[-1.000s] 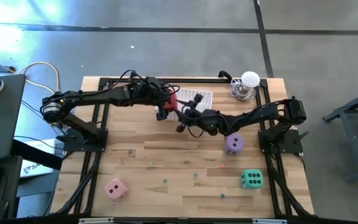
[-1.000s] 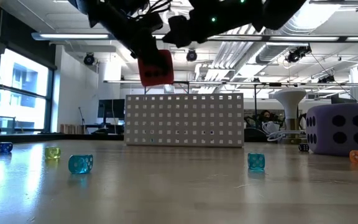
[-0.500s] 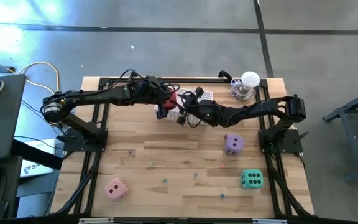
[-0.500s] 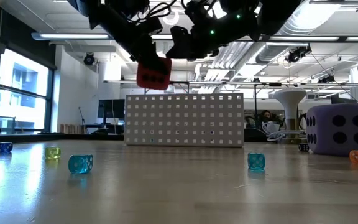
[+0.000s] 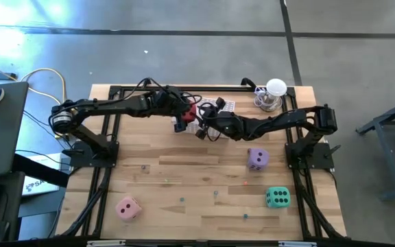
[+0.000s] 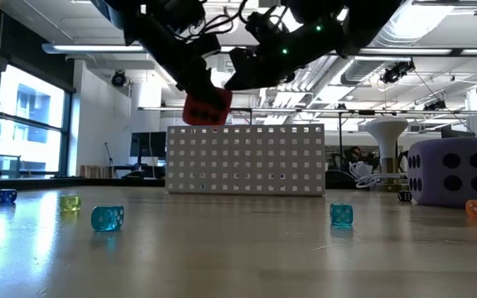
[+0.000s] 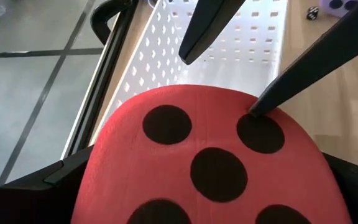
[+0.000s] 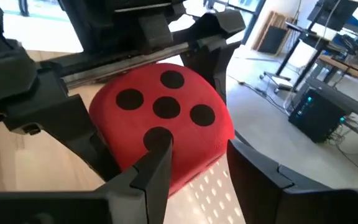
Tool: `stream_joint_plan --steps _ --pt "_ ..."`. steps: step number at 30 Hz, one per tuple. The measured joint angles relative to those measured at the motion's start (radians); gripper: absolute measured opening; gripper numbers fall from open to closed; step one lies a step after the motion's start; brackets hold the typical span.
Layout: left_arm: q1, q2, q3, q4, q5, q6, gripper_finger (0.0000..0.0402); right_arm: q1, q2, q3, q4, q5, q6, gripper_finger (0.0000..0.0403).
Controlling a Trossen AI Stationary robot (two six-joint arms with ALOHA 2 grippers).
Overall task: Pick & Place Dice
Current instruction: Put the big red die into the white bin
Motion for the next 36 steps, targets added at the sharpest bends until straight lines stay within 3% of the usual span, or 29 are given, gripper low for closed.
stream_joint_plan --steps 15,24,27,30,36 --pt "-0.002 -0.004 0.003 0.022 -0.013 0.01 0.04 -0.028 0.025 -0.004 -0.126 0.062 0.054 0.0148" --pt "-0.002 -0.005 0.005 0.004 -0.019 -0.001 0.04 0.088 0.004 -0.002 0.115 0.333 -0.229 0.0148" --pt "-0.002 -0.005 0.005 0.004 -0.019 -0.001 0.04 0.134 0.003 -0.002 0.227 0.315 -0.333 0.0148" --pt "-0.002 -0.005 0.004 0.003 -0.02 -0.001 0.04 0.167 0.002 -0.002 0.286 0.229 -0.398 0.0148" --pt "-0.006 -0.004 0.003 0.014 0.02 -0.001 0.04 0.142 0.002 -0.001 0.28 0.095 -0.39 0.0148"
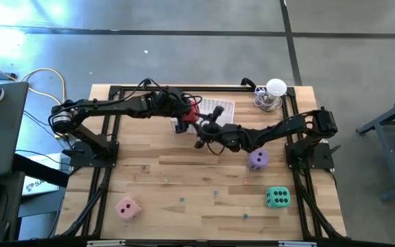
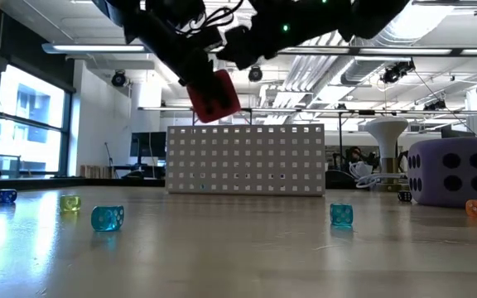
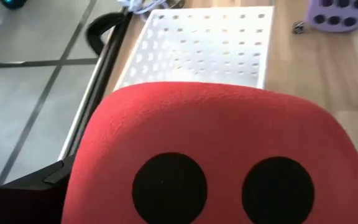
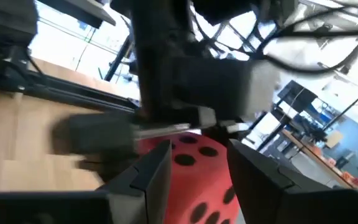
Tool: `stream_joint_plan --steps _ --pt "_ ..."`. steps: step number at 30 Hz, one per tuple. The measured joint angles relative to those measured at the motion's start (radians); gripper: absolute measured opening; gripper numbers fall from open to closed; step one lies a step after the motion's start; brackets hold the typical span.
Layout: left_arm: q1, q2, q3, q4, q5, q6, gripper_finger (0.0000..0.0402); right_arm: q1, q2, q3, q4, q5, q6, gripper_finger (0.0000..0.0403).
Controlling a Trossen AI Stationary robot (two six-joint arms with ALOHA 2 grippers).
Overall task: Pick & Place Dice
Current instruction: Put the big red die into the white bin
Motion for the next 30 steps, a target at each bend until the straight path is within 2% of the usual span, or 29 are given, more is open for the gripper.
stream_joint_plan --steps 5,14,30 --pt "0.002 0.002 -0.001 0.009 0.023 0.001 0.04 -0.071 0.002 0.001 -0.061 -0.035 0.104 0.0148" --pt "0.004 0.004 -0.004 0.004 -0.017 0.019 0.04 -0.148 -0.002 0.005 -0.2 -0.151 0.294 0.0148" --pt "0.003 0.004 -0.004 0.005 -0.009 0.018 0.04 -0.148 0.0 0.003 -0.238 -0.138 0.31 0.0148"
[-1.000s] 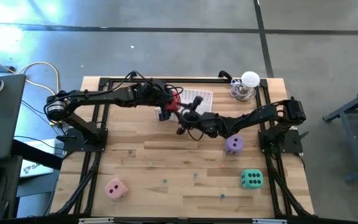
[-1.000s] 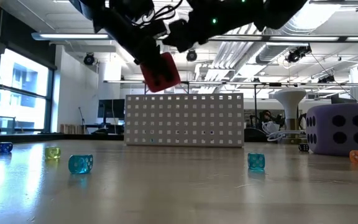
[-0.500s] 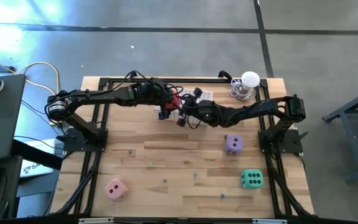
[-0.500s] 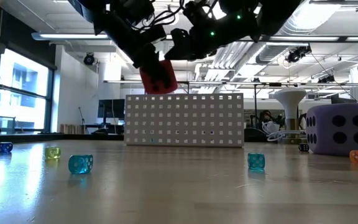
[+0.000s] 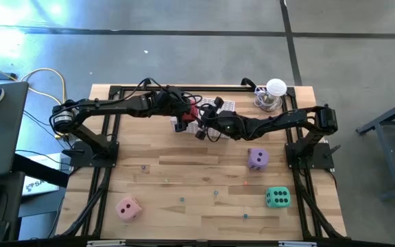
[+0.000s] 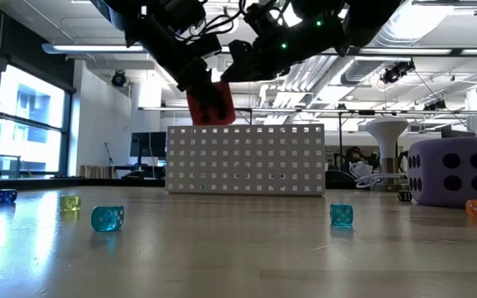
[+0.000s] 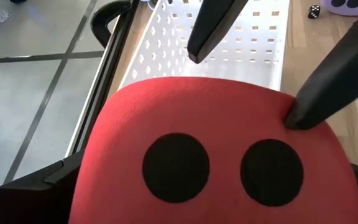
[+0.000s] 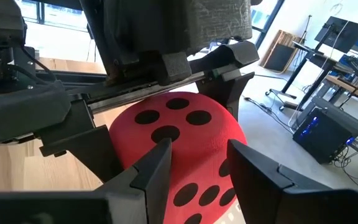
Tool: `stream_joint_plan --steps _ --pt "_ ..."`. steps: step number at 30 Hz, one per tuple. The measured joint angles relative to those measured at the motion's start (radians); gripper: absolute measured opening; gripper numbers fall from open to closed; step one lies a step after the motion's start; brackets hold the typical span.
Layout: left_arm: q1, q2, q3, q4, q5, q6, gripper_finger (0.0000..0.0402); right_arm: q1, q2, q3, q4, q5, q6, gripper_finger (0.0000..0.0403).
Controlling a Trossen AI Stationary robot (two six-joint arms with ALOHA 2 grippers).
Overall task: Pick & Place Dice
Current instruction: Put the big red die into the white bin
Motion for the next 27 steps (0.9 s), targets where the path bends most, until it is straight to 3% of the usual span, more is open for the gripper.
stream_joint_plan --steps 27 --pt "-0.001 0.002 0.0 0.006 -0.019 -0.007 0.04 -0.022 0.003 -0.003 -0.068 0.007 0.043 0.0148"
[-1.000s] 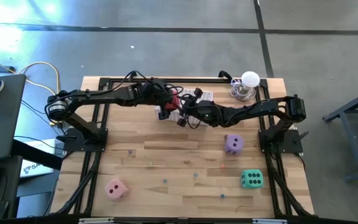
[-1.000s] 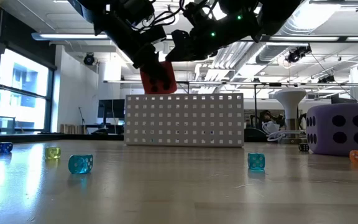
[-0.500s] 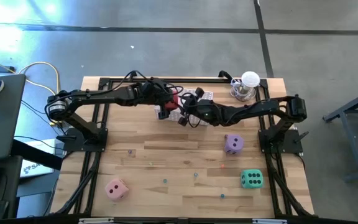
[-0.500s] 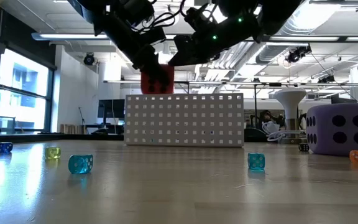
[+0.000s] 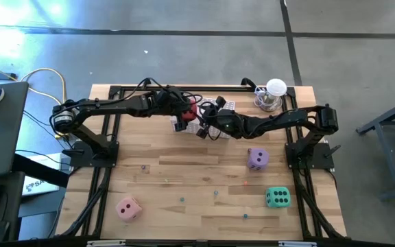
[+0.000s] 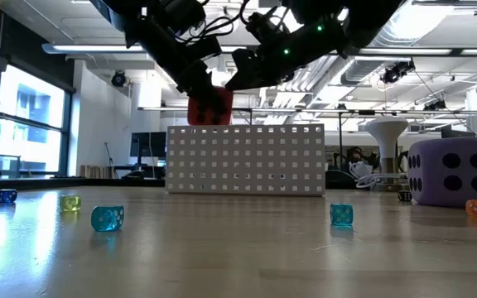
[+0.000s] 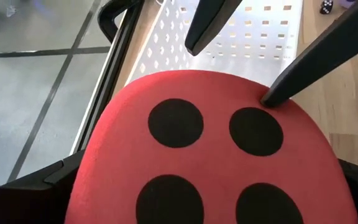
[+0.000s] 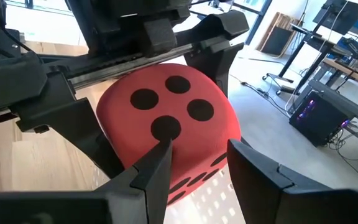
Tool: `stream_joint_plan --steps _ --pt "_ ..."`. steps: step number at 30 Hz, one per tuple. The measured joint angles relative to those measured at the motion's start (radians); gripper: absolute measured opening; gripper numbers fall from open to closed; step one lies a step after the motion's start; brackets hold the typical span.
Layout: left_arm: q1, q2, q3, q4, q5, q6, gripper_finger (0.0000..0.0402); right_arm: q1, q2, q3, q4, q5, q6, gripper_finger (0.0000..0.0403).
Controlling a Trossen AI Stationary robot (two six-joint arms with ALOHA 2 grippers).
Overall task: Pick & Place Dice
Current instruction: Put the big red die into the white bin
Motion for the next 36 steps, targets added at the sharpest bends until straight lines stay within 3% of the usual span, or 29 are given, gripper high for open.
stream_joint_plan --steps 16,26,28,33,36 --pt "-0.001 0.003 0.0 -0.031 -0.014 -0.008 0.04 -0.009 0.077 0.001 0.03 0.022 -0.002 0.0148" --pt "-0.026 0.003 0.004 0.031 -0.057 0.009 0.04 -0.013 0.082 -0.004 0.001 0.04 -0.006 0.0148" --pt "-0.031 0.003 0.009 0.073 -0.032 -0.005 0.04 -0.003 0.086 -0.003 0.005 0.081 -0.013 0.0148" --pt "-0.031 0.001 0.008 0.061 -0.042 -0.02 0.04 0.061 0.068 -0.003 0.055 0.316 -0.187 0.0148" --pt "-0.029 0.002 0.007 0.06 -0.059 -0.014 0.04 0.104 0.051 -0.001 0.102 0.368 -0.276 0.0148"
